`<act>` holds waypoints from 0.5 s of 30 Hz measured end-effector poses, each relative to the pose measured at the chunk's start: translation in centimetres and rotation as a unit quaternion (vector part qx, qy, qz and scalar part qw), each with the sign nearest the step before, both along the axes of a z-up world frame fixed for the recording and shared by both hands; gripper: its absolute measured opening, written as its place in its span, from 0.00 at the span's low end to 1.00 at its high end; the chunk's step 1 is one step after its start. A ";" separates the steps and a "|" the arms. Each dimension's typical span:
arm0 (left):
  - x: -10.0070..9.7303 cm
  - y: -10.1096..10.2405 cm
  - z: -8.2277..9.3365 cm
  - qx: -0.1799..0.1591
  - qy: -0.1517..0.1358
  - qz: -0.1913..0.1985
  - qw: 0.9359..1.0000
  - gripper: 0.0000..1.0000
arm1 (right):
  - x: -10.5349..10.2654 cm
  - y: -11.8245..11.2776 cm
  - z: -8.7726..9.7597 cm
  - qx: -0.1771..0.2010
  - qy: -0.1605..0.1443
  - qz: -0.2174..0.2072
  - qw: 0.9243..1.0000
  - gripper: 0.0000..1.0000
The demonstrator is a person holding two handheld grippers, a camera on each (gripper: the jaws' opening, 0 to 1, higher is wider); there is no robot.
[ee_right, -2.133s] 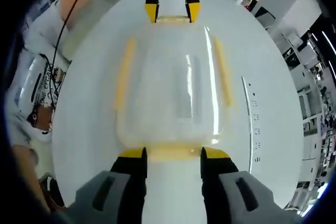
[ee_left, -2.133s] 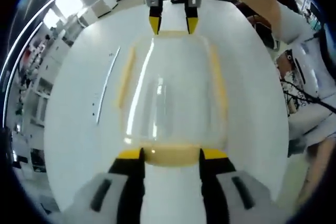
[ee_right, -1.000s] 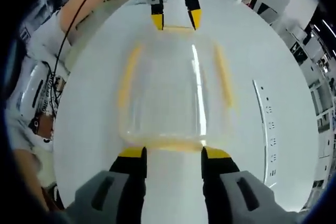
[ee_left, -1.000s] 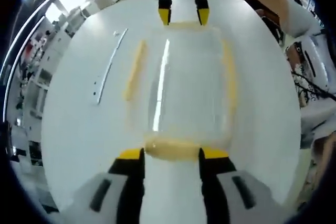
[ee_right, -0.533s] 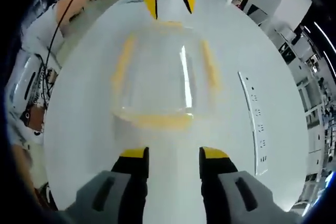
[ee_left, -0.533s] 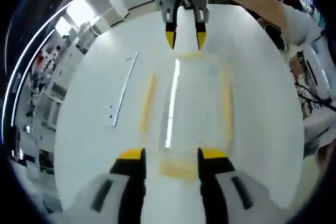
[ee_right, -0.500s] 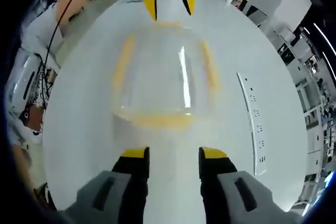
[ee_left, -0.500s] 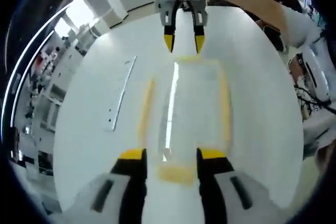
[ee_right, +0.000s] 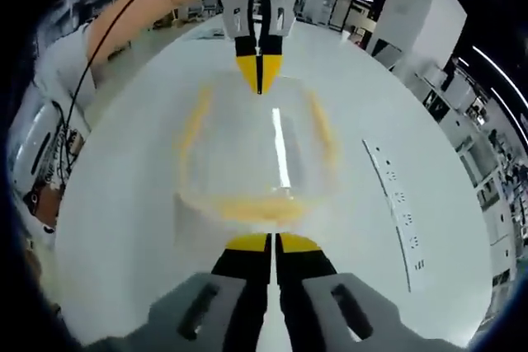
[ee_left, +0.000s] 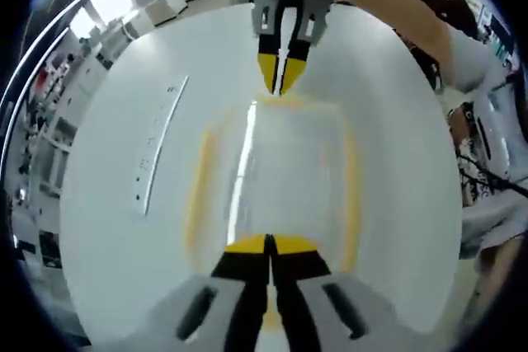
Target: Snap each plastic latch of the storage box into its locked position after aligning the lid with the box until every specified latch is closed and the lid sits flush.
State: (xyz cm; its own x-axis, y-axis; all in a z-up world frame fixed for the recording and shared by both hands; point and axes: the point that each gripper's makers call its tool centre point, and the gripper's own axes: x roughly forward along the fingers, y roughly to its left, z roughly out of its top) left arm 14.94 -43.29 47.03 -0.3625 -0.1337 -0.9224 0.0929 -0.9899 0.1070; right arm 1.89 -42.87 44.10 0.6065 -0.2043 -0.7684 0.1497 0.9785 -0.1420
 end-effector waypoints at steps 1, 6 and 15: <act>0.0 0.0 0.0 0.002 -0.007 0.001 1.000 0.00 | 0.2 -0.1 -0.1 0.002 -0.005 -0.001 1.000 0.00; -0.1 -0.6 -0.4 0.018 -0.032 0.029 0.999 0.00 | 1.2 -0.2 -1.4 0.014 -0.011 0.009 1.000 0.00; -0.4 -1.1 -0.7 0.029 -0.066 0.051 0.996 0.00 | 1.5 -0.9 -2.1 0.015 -0.008 -0.003 1.000 0.00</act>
